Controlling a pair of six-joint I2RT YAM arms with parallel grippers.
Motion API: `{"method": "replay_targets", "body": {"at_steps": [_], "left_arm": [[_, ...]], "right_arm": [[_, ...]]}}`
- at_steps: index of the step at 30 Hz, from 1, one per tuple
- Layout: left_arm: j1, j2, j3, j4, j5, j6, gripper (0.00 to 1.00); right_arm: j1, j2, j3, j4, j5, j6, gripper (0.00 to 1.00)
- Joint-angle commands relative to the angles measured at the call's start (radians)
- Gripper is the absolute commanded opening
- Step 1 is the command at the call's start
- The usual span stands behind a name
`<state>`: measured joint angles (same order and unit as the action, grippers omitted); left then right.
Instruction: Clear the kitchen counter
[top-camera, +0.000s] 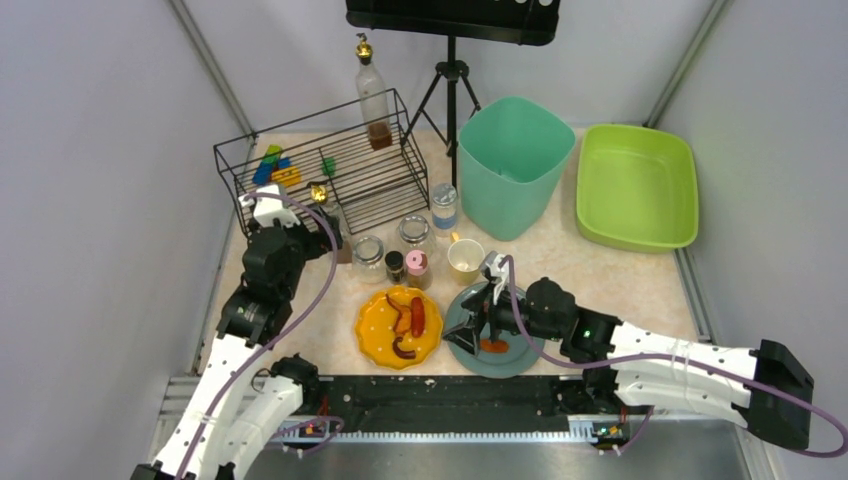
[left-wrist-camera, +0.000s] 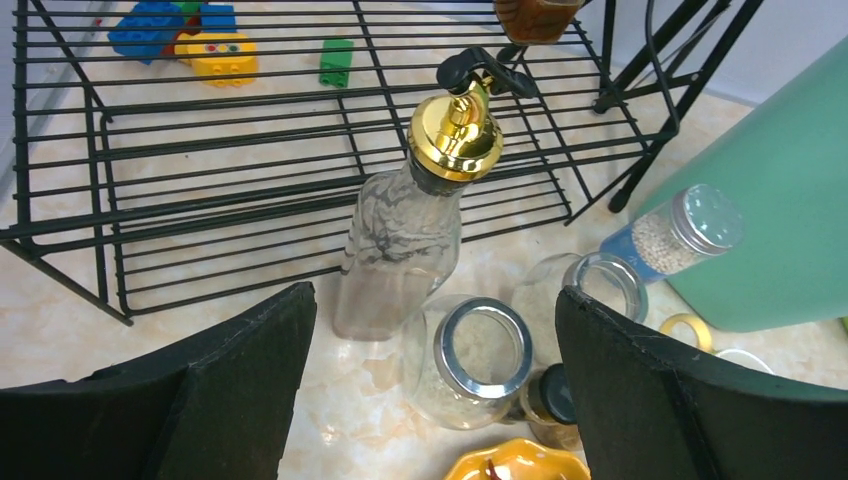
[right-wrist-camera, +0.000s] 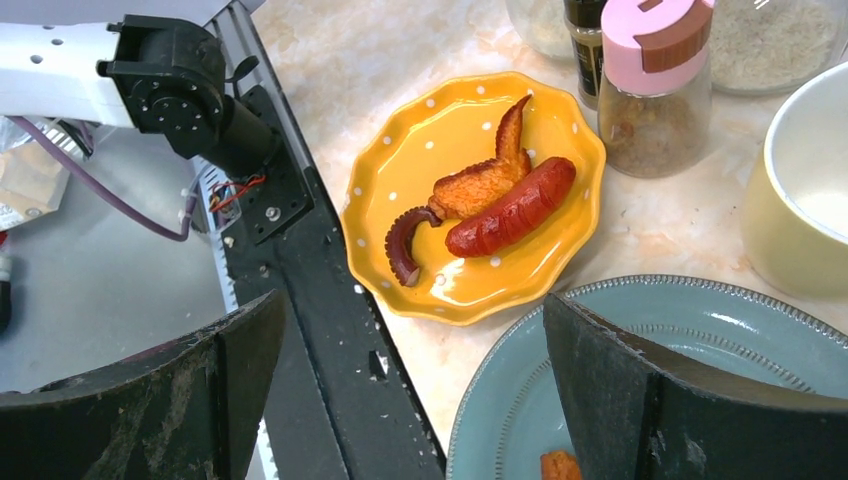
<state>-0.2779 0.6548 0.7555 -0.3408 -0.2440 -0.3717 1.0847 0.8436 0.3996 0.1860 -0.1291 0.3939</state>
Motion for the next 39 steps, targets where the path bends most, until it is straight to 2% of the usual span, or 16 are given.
{"method": "replay_targets", "body": {"at_steps": [1, 12, 28, 34, 39], "left_arm": [[-0.006, 0.02, -0.042, 0.164, -0.054, 0.068, 0.93], [-0.013, 0.155, -0.049, 0.333, -0.074, 0.185, 0.89], [-0.015, 0.257, -0.11, 0.555, -0.101, 0.224, 0.78], [-0.016, 0.293, -0.122, 0.593, -0.117, 0.237, 0.72], [-0.017, 0.319, -0.13, 0.622, -0.107, 0.237, 0.6]], "right_arm": [[0.011, -0.011, -0.011, 0.054, -0.023, 0.015, 0.99], [0.011, 0.013, -0.066, 0.131, -0.044, 0.052, 0.99], [0.012, 0.082, -0.113, 0.259, -0.076, 0.089, 0.99], [0.011, 0.075, -0.118, 0.252, -0.08, 0.093, 0.99], [0.011, 0.077, -0.134, 0.27, -0.078, 0.098, 0.99]]}}
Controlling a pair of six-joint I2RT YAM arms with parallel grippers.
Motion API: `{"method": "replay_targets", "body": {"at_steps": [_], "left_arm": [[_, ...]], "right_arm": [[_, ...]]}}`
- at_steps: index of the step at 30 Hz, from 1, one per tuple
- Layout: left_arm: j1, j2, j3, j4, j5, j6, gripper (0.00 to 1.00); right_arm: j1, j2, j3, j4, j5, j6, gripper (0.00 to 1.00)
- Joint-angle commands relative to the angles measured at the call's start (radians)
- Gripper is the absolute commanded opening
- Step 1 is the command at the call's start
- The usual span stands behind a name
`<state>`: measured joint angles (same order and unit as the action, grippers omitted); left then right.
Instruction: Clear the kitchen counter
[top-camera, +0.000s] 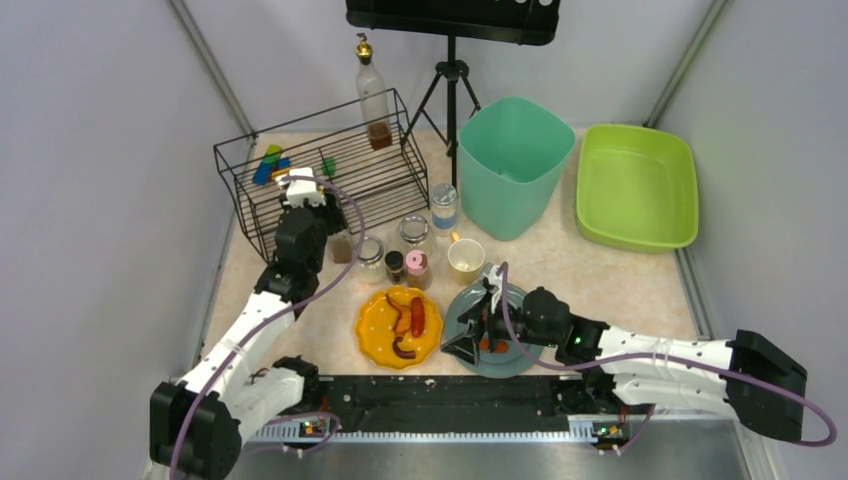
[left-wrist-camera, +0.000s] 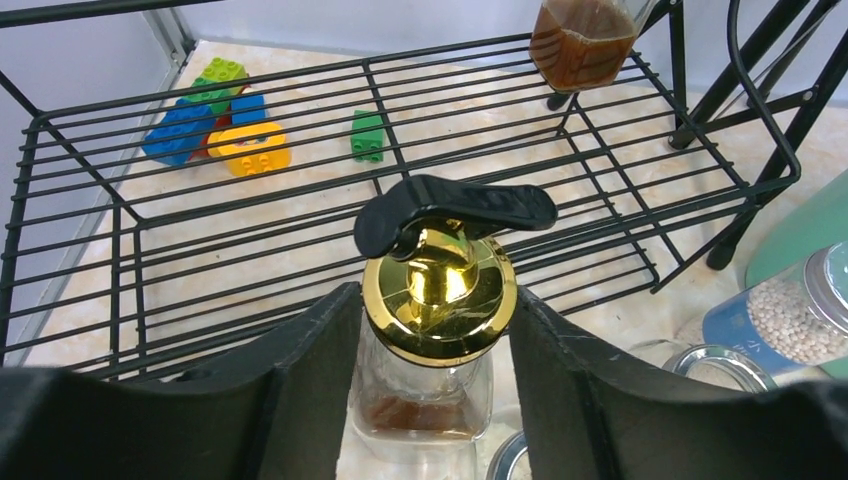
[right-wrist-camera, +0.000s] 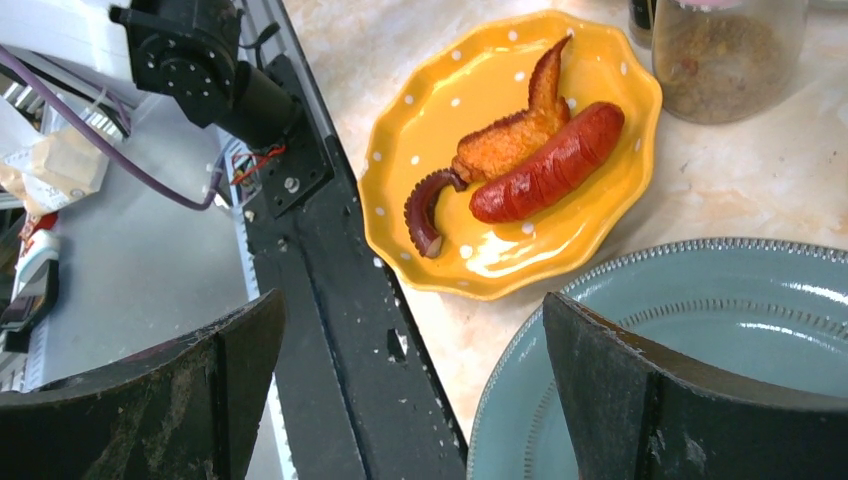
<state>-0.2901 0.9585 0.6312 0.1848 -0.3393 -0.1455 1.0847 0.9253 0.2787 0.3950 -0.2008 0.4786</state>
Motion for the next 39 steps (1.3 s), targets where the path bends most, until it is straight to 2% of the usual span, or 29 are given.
{"method": "replay_targets", "body": {"at_steps": [1, 5, 8, 11, 12, 13, 21, 24, 31, 39], "left_arm": [[-0.004, 0.02, -0.005, 0.099, -0.011, 0.011, 0.57], [-0.004, 0.045, -0.005, 0.124, -0.008, 0.017, 0.46], [-0.004, 0.057, 0.004, 0.133, -0.017, 0.027, 0.28], [-0.004, 0.047, 0.013, 0.122, -0.016, 0.034, 0.2], [-0.004, 0.042, 0.02, 0.112, -0.029, 0.035, 0.03], [-0.004, 0.037, 0.023, 0.101, -0.04, 0.032, 0.0], [-0.004, -0.044, 0.09, -0.047, -0.067, 0.02, 0.0], [-0.004, -0.078, 0.157, -0.13, -0.079, 0.001, 0.0], [-0.005, -0.13, 0.354, -0.348, -0.016, -0.037, 0.0], [-0.004, -0.059, 0.571, -0.4, 0.126, -0.058, 0.0]], "right_arm": [[0.011, -0.002, -0.015, 0.065, -0.01, 0.018, 0.99], [0.012, 0.002, -0.019, 0.069, -0.01, 0.022, 0.99], [0.012, -0.003, -0.026, 0.07, -0.007, 0.024, 0.99], [0.012, -0.004, -0.032, 0.072, -0.006, 0.029, 0.99], [0.011, -0.005, -0.032, 0.073, -0.006, 0.029, 0.99], [0.012, -0.004, -0.033, 0.076, -0.005, 0.03, 0.99], [0.012, -0.001, -0.033, 0.085, -0.008, 0.032, 0.99], [0.012, 0.002, -0.036, 0.094, -0.006, 0.034, 0.99], [0.011, 0.023, -0.028, 0.109, -0.017, 0.037, 0.99], [0.011, 0.048, -0.026, 0.123, -0.026, 0.049, 0.99]]}}
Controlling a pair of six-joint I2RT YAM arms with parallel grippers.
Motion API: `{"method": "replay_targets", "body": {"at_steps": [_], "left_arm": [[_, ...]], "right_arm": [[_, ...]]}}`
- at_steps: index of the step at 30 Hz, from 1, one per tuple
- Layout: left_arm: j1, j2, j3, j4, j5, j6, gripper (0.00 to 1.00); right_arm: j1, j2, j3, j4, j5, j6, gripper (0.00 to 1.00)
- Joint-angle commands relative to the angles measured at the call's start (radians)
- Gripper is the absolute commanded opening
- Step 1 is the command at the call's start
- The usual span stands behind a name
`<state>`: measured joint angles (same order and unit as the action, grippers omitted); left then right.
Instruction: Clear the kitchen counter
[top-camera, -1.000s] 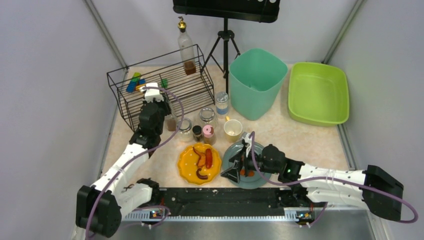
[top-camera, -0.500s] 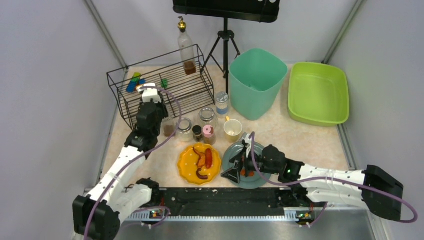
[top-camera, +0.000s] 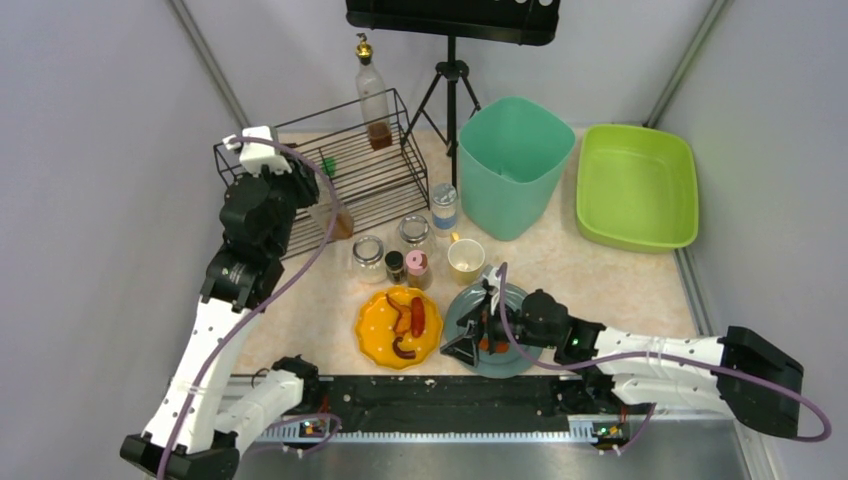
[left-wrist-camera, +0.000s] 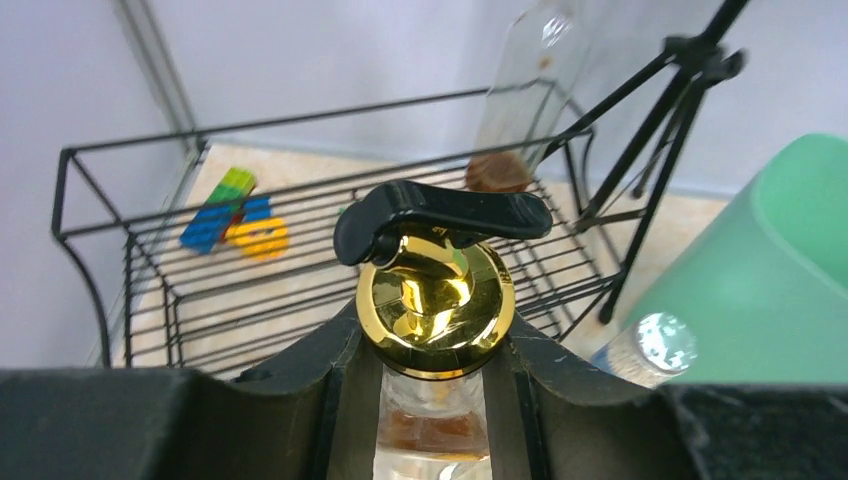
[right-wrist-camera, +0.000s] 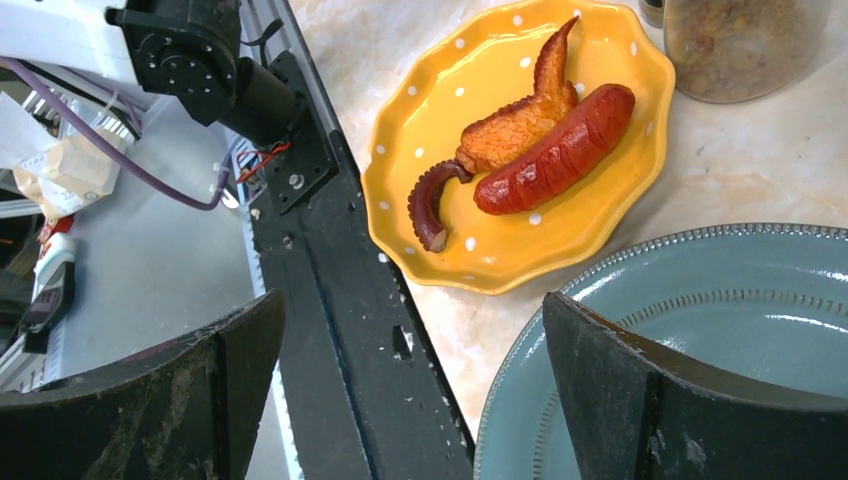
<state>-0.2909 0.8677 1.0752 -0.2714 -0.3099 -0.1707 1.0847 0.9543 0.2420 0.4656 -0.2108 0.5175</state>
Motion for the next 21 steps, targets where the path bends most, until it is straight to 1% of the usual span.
{"method": "replay_targets", "body": {"at_steps": [1, 4, 7, 10, 16, 21], "left_arm": [[-0.003, 0.043, 0.145, 0.072, 0.117, -0.036, 0.0], [-0.004, 0.101, 0.226, 0.102, 0.137, -0.031, 0.0], [-0.004, 0.181, 0.341, 0.095, 0.111, -0.002, 0.0], [-0.004, 0.251, 0.419, 0.137, 0.089, 0.009, 0.0], [-0.004, 0.402, 0.572, 0.176, 0.01, 0.075, 0.0], [-0.002, 0.484, 0.646, 0.252, -0.075, 0.128, 0.0]], "right_arm": [[0.012, 0.022, 0.014, 0.053, -0.018, 0.01, 0.99], [0.012, 0.027, 0.02, 0.045, -0.018, 0.007, 0.99], [0.012, 0.033, 0.025, 0.04, -0.019, 0.005, 0.99], [0.012, 0.047, 0.022, 0.053, -0.018, 0.007, 0.99], [0.011, 0.08, 0.011, 0.095, -0.024, 0.022, 0.99], [0.012, 0.117, 0.011, 0.127, -0.029, 0.025, 0.99]]}}
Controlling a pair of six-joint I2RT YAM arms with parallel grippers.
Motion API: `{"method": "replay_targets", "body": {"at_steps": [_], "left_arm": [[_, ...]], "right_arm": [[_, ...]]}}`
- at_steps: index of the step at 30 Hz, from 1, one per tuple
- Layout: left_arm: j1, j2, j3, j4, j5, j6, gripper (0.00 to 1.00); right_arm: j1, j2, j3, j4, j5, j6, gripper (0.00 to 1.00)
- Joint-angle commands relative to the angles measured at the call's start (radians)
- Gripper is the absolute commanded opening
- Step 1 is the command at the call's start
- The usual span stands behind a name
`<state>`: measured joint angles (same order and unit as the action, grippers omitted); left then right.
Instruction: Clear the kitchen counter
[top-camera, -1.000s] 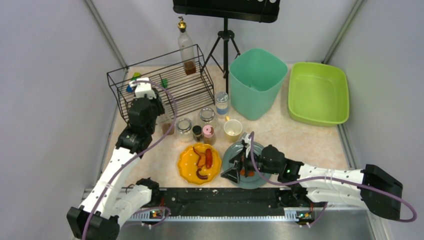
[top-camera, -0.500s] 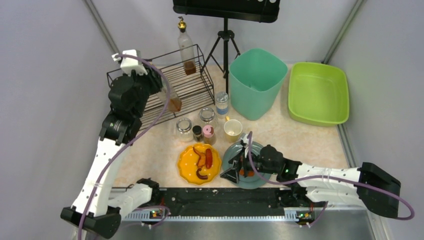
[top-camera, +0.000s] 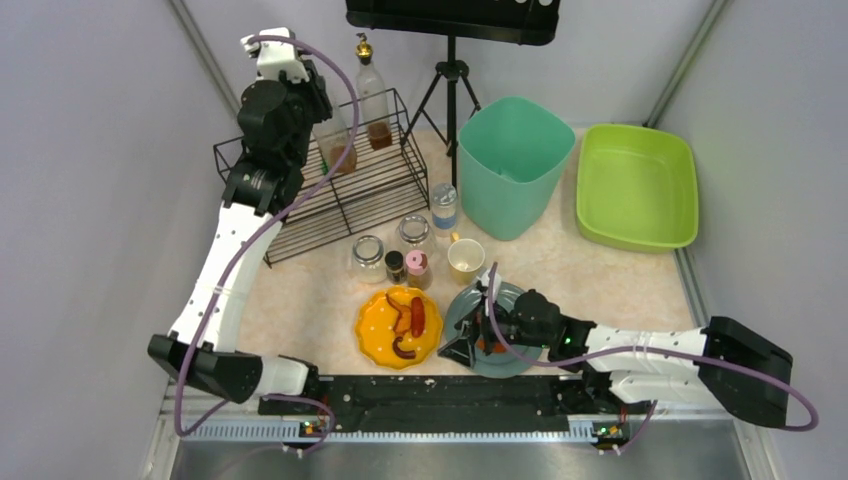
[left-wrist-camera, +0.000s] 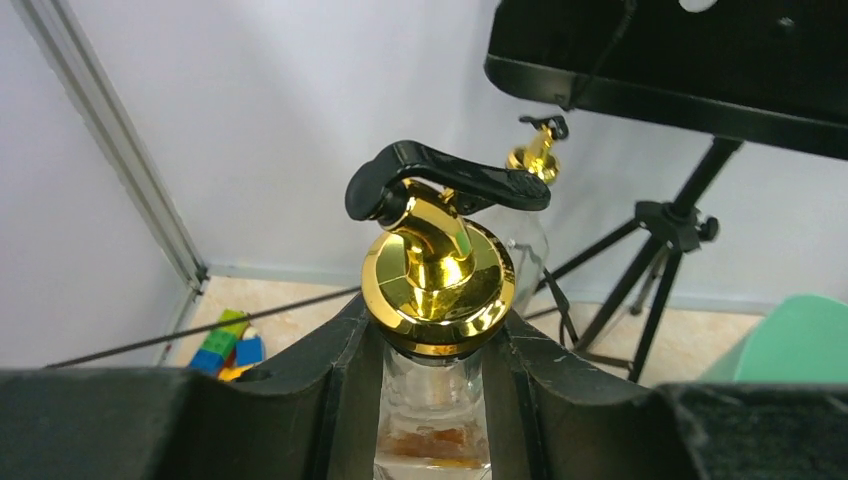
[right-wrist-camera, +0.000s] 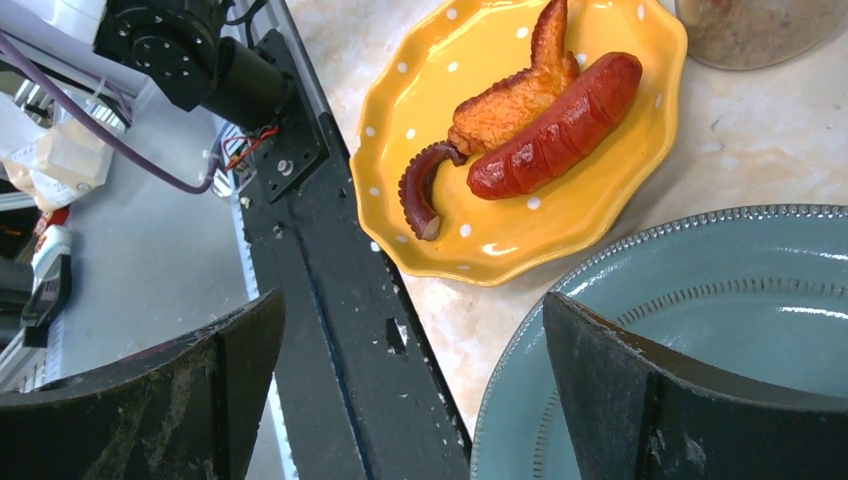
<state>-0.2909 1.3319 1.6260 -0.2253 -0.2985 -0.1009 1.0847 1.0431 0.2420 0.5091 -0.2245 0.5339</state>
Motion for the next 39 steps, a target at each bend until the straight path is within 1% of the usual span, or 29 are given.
{"method": "replay_targets", "body": {"at_steps": [1, 4, 11, 18, 23, 28, 33, 35, 39], "left_arm": [[-0.002, 0.034, 0.105, 0.216, -0.1, 0.068, 0.0], [0.002, 0.087, 0.159, 0.278, -0.138, 0.093, 0.0], [0.024, 0.235, 0.328, 0.295, -0.146, 0.093, 0.0], [0.036, 0.362, 0.445, 0.301, -0.164, 0.093, 0.0], [0.038, 0.391, 0.414, 0.33, -0.193, 0.093, 0.0], [0.038, 0.413, 0.396, 0.344, -0.226, 0.131, 0.0], [0.036, 0.403, 0.365, 0.307, -0.25, 0.105, 0.0], [0.036, 0.395, 0.339, 0.299, -0.26, 0.072, 0.0], [0.036, 0.389, 0.287, 0.318, -0.272, 0.075, 0.0]], "right_arm": [[0.011, 0.039, 0.011, 0.096, -0.02, 0.012, 0.99], [0.011, 0.078, 0.012, 0.127, -0.032, 0.019, 0.99], [0.011, 0.167, 0.018, 0.204, -0.057, 0.034, 0.99], [0.011, 0.223, 0.016, 0.26, -0.072, 0.047, 0.99], [0.011, 0.219, 0.022, 0.258, -0.078, 0.044, 0.99], [0.012, 0.208, 0.018, 0.256, -0.082, 0.046, 0.99], [0.011, 0.204, 0.012, 0.253, -0.078, 0.044, 0.99], [0.011, 0.205, 0.007, 0.258, -0.076, 0.046, 0.99], [0.012, 0.204, -0.007, 0.27, -0.079, 0.057, 0.99]]}}
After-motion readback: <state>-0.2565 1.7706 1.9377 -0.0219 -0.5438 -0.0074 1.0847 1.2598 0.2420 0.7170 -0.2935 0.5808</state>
